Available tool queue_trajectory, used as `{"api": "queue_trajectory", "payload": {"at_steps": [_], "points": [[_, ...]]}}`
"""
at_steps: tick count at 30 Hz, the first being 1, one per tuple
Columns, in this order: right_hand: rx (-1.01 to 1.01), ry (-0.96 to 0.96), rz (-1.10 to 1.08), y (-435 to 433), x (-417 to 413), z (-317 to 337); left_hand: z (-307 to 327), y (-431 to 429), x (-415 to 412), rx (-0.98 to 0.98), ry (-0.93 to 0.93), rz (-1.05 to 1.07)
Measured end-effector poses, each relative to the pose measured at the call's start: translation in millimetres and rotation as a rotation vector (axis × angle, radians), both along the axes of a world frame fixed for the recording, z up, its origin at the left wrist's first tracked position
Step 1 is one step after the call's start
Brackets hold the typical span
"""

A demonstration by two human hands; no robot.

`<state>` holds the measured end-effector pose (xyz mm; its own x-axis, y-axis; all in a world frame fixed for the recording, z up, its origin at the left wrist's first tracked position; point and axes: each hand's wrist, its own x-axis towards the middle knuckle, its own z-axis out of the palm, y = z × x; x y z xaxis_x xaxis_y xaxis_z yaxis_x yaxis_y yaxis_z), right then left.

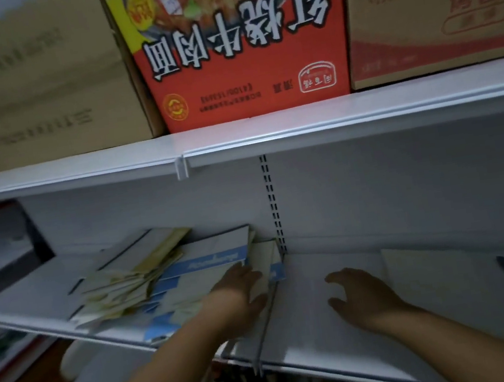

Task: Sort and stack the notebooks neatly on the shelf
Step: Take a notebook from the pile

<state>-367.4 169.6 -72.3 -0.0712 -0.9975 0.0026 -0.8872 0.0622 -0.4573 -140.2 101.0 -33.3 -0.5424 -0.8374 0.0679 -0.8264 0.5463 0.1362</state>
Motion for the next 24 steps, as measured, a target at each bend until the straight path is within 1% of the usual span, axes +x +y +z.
{"api": "queue_trajectory", "payload": {"at_steps": [3, 6, 9, 10, 12, 16, 19, 20, 24], "points": [[0.039, -0.115, 0.001, -19.2, 41.5, 4.5, 1.1, -16.5, 40.1, 0.0, 0.058, 0.052], [-0.046, -0.227, -0.042, -45.5, 78.0, 11.4, 0.7, -29.9, 65.6, -0.002, 0.095, 0.082], [-0.11, -0.349, -0.139, -73.4, 112.3, 20.2, -3.6, -42.2, 85.5, 0.036, 0.113, 0.089], [-0.13, -0.356, -0.181, -82.6, 120.6, 22.5, -5.3, -45.5, 89.5, 0.036, 0.114, 0.09], [-0.154, -0.302, -0.275, -99.8, 133.4, 27.0, -6.3, -49.7, 94.0, 0.034, 0.106, 0.077], [-0.054, -0.246, -0.377, -122.9, 148.7, 32.0, -0.8, -53.0, 96.9, 0.074, 0.089, -0.013], [0.024, -0.226, -0.366, -133.9, 147.9, 27.4, 3.2, -63.4, 96.8, 0.062, 0.129, -0.059], [0.037, -0.24, -0.372, -137.2, 145.3, 25.1, 3.3, -66.4, 96.8, 0.063, 0.134, -0.067], [0.055, -0.433, -0.439, -143.0, 136.4, 21.2, -1.0, -80.3, 100.2, 0.124, 0.171, -0.077]]}}
